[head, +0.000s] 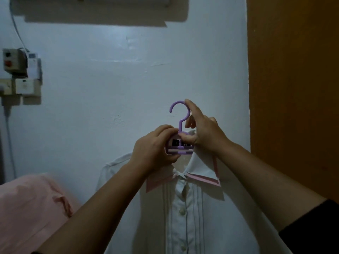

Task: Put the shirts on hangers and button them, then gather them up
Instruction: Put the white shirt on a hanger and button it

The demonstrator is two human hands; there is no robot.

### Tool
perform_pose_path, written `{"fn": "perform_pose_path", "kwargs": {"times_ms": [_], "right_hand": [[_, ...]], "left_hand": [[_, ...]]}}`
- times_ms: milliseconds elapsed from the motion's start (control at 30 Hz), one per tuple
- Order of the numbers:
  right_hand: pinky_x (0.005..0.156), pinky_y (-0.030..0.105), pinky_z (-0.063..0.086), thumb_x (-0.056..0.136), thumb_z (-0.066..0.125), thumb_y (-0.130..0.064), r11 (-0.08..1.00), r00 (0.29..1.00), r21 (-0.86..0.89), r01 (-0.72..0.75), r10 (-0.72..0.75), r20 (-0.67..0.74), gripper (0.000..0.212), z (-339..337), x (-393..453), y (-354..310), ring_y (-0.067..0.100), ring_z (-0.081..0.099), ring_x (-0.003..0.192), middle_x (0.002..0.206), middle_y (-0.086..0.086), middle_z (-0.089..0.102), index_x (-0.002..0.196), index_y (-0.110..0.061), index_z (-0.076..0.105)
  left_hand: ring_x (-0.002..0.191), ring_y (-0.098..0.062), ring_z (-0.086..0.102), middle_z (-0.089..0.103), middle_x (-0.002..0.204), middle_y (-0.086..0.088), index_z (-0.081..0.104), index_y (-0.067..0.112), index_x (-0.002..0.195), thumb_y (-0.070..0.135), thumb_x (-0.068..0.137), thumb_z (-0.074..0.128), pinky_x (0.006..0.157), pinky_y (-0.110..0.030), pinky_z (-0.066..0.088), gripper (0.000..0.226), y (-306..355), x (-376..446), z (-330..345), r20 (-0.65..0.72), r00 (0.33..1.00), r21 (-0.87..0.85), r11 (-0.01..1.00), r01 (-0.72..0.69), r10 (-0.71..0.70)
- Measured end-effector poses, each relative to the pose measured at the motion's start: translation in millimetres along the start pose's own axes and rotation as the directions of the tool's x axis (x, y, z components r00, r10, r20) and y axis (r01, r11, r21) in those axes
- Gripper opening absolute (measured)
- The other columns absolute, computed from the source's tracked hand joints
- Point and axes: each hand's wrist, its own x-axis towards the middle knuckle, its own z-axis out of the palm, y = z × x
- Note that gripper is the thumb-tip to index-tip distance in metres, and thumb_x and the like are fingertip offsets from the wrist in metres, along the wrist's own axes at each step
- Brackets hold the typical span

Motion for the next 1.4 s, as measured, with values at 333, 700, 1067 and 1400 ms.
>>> {"fn": "perform_pose_path", "kwargs": {"times_ms": [333,700,1067,1400], "right_hand": [[0.072,0.034,0.043,0.088,0.052,-0.056,0.751,0.779,0.211,-0.626,0.591,0.209,0.049,14.2,-19.1,7.4,0.023,0.052,0.066,0.066,0.006,0.054,0.065,-0.012,0.054],[0.08,0.014,0.046,0.091,0.059,-0.034,0.745,0.879,0.47,-0.473,0.43,0.203,0.027,26.6,-26.8,20.0,0.006,0.059,0.094,0.104,-0.007,0.063,0.114,-0.021,0.06],[0.079,-0.003,0.039,0.086,0.066,-0.015,0.779,0.885,0.515,-0.356,0.459,-0.082,0.021,20.0,-49.5,49.3,-0.015,0.056,0.082,0.102,-0.01,0.065,0.106,-0.017,0.07],[0.092,0.025,0.044,0.089,0.062,-0.021,0.522,0.796,0.738,-0.427,0.604,0.033,0.035,-1.1,-42.0,65.4,0.008,0.055,0.1,0.109,-0.007,0.058,0.124,-0.018,0.058]], "left_hand": [[0.082,-0.01,0.058,0.053,0.126,0.006,0.059,0.024,0.124,0.04,0.061,0.085,0.059,-0.023,0.049,0.069,-23.2,-17.5,2.8,0.036,0.971,-0.068,0.969,0.239,-0.237],[0.105,-0.014,0.054,0.052,0.125,0.003,0.056,0.024,0.128,0.035,0.064,0.086,0.074,-0.033,0.053,0.072,-54.6,-27.3,2.5,0.091,0.917,-0.107,0.912,0.397,-0.389],[0.107,-0.014,0.055,0.05,0.13,0.001,0.057,0.019,0.125,0.03,0.062,0.087,0.072,-0.031,0.051,0.071,-64.8,-14.5,-7.9,0.007,0.919,-0.1,0.914,0.393,-0.394],[0.106,-0.016,0.055,0.05,0.128,-0.001,0.055,0.02,0.129,0.031,0.063,0.088,0.077,-0.035,0.052,0.075,-74.7,3.1,-12.6,0.001,0.898,-0.132,0.89,0.437,-0.441]]}}
